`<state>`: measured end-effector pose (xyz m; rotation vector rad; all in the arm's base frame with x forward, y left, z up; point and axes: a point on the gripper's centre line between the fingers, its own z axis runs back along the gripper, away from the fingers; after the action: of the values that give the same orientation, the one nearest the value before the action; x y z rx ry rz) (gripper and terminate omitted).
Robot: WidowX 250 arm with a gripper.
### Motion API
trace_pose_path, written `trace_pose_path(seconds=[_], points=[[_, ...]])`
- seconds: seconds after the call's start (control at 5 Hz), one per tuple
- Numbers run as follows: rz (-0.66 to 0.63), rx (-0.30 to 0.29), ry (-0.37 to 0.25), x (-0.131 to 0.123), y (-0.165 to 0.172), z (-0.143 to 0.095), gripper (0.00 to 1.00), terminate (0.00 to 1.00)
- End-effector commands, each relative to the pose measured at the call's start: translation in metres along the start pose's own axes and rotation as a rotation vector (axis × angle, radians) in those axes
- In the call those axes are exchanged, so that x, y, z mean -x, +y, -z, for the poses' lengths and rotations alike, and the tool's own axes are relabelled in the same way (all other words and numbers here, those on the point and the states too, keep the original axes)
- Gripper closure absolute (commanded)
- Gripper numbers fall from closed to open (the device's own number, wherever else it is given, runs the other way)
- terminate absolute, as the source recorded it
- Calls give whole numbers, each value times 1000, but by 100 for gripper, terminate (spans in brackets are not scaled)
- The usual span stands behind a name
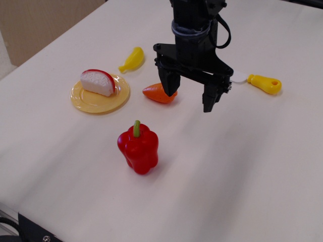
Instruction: Take sushi off plate
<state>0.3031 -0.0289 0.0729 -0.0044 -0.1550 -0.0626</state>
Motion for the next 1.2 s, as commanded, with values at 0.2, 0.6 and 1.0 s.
trace_pose_path(seconds=[0.2, 0.6, 1.0], points=[[-249, -19, -53, 6, 13, -12, 0, 0], [-748, -76, -64, 4, 47, -14, 0, 0], [-1220, -111, -112, -10, 104, -13, 0, 0]])
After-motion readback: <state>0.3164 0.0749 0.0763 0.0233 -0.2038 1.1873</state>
